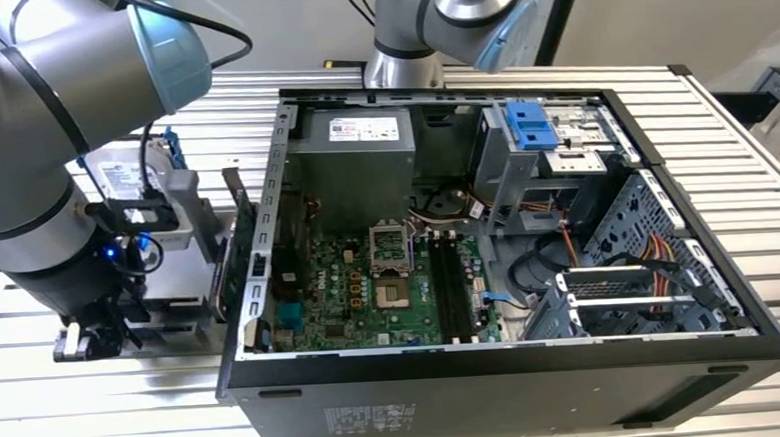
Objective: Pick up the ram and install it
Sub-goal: 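Pick up the ram and move it above insertion slot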
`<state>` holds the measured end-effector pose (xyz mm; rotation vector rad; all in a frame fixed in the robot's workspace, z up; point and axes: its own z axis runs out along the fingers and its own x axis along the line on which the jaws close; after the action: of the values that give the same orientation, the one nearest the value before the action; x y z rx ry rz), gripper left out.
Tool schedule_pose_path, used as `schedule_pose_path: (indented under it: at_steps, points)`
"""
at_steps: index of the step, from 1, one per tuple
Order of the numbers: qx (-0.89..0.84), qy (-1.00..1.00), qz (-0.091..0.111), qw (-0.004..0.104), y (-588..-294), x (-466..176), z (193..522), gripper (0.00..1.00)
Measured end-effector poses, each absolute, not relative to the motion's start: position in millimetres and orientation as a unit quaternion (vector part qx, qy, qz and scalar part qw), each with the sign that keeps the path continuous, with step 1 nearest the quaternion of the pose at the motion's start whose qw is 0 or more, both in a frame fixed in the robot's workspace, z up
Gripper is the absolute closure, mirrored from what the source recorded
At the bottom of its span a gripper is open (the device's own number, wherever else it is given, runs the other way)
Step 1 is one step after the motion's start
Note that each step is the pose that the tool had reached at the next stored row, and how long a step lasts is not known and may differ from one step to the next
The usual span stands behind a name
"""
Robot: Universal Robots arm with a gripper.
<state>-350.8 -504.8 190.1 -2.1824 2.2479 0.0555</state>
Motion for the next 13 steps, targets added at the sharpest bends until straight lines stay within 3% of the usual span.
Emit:
schedule_pose_path:
  at_steps: [7, 8, 13]
  points:
    - [-0.696, 0.717, 0.019, 0.006, -504.9, -350.8, 190.0, 0.00]
    - [-0.696, 0.717, 0.019, 0.006, -505.0, -350.7, 190.0, 1.00]
    - [-0.696, 0.717, 0.019, 0.006, -505.0, -350.7, 190.0, 1.00]
